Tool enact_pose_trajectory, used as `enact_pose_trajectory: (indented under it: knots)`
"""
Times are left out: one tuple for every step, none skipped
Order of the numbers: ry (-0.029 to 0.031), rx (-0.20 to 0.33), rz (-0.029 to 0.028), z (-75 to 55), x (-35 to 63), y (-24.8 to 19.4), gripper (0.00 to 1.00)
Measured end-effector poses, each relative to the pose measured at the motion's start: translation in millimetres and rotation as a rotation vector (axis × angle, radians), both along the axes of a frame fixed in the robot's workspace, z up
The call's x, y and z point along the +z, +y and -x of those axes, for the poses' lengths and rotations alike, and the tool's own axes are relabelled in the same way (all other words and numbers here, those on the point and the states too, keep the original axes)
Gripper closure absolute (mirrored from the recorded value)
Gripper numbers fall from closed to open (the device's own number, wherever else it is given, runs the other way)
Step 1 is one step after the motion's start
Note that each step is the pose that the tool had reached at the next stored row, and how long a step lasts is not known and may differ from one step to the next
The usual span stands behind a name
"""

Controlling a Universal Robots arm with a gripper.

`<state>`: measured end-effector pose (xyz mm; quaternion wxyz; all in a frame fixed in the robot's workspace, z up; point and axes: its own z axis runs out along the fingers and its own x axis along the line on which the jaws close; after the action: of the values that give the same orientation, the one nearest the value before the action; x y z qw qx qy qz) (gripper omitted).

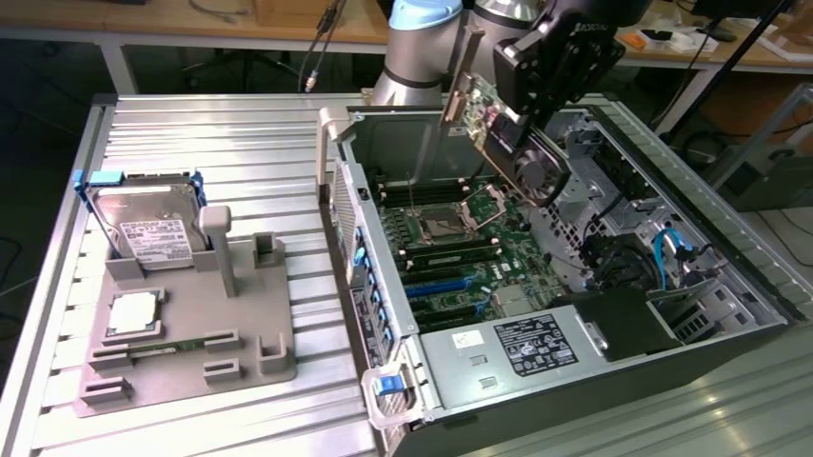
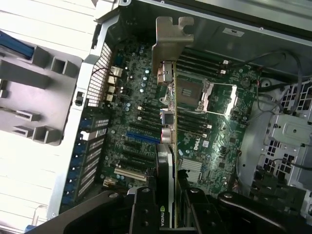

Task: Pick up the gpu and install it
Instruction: 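Insert the gpu into the slot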

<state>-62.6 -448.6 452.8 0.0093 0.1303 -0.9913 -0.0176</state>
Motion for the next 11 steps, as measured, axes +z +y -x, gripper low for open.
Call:
enact_pose_trajectory:
  knots:
    - [0.0001,0.006,0.0000,0.0,0.0,0.0,0.73]
    - [0.0000,0.014,0.0000,0.0,0.0,0.0,0.73]
    - [0.0001,0.020,0.0001,0.0,0.0,0.0,0.73]
    - [0.0000,0.028,0.0000,0.0,0.0,0.0,0.73]
    - [0.0000,0.035,0.0000,0.0,0.0,0.0,0.73]
    - [0.0000,0.041,0.0000,0.0,0.0,0.0,0.73]
    - [0.0000,0.050,0.0000,0.0,0.0,0.0,0.73]
    - [0.0001,0.058,0.0000,0.0,0.0,0.0,0.73]
    - [0.0000,0.064,0.0000,0.0,0.0,0.0,0.73]
    - [0.0000,0.070,0.0000,0.0,0.0,0.0,0.73]
    - [0.0000,0.075,0.0000,0.0,0.0,0.0,0.73]
